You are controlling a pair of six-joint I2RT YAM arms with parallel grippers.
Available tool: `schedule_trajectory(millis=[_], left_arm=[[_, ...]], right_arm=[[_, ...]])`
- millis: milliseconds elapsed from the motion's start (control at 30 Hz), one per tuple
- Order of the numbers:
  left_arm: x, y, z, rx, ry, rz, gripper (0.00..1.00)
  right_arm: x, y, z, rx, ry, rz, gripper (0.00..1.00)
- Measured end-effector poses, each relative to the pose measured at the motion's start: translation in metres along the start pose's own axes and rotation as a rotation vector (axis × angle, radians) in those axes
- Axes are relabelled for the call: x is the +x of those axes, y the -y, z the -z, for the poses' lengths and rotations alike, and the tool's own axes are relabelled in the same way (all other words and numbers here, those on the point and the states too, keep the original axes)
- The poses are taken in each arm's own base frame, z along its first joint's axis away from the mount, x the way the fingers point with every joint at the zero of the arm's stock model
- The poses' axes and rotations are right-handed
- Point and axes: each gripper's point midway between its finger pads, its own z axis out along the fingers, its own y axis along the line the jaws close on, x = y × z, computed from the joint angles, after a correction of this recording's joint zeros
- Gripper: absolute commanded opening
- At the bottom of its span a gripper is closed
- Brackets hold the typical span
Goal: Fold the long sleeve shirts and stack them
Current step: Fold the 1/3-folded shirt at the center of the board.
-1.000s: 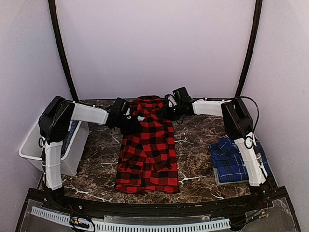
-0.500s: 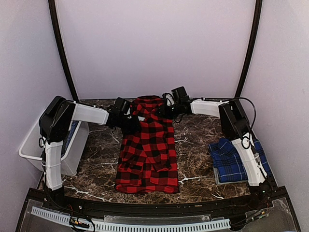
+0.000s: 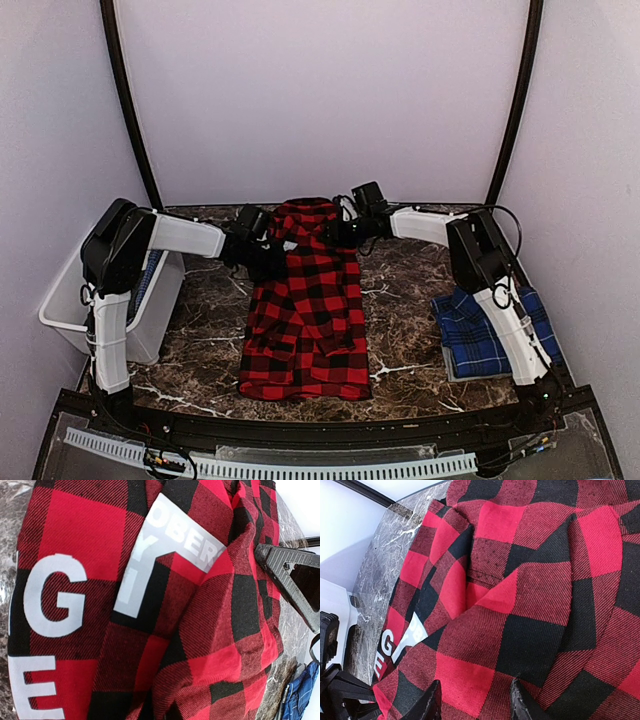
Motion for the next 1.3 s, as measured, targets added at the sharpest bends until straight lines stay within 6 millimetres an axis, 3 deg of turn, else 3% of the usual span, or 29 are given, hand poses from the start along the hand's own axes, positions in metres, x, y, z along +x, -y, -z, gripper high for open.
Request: schedule_trajectory(millis=[67, 433, 700, 833, 967, 1100, 1167, 1300], left_arm=[[0.001, -0.002, 0.0, -0.007, -0.006, 0.002, 0.1], [0.005, -0.005, 0.007, -0.034, -0.026, -0.002, 0.23], [0.003, 0.007, 0.045, -0.005, -0.004, -0.036, 0.29], [0.006, 0.014, 0.071, 0.029, 0.014, -0.053, 0.29], [0.014, 0.015, 0.096, 0.056, 0.023, -0.073, 0.29], [0.026, 0.01, 0.117, 0.074, 0.021, -0.091, 0.29], [0.035, 0.004, 0.124, 0.076, 0.014, -0.097, 0.29], [0.06, -0.015, 0.135, 0.067, -0.024, -0.101, 0.29]], right_arm=[[-0.001, 0.0, -0.001, 0.001, -0.002, 0.003, 0.44], [-0.011, 0.002, -0.005, 0.004, 0.004, 0.036, 0.5], [-0.02, -0.003, 0.004, 0.023, 0.018, 0.075, 0.6], [-0.02, -0.011, 0.03, 0.063, 0.012, 0.074, 0.59], [-0.013, -0.034, 0.075, 0.088, 0.014, 0.067, 0.52], [0.014, -0.061, 0.12, 0.081, 0.015, 0.07, 0.46], [0.039, -0.07, 0.136, 0.076, -0.006, 0.069, 0.46], [0.113, -0.08, 0.153, 0.071, -0.104, 0.044, 0.46]])
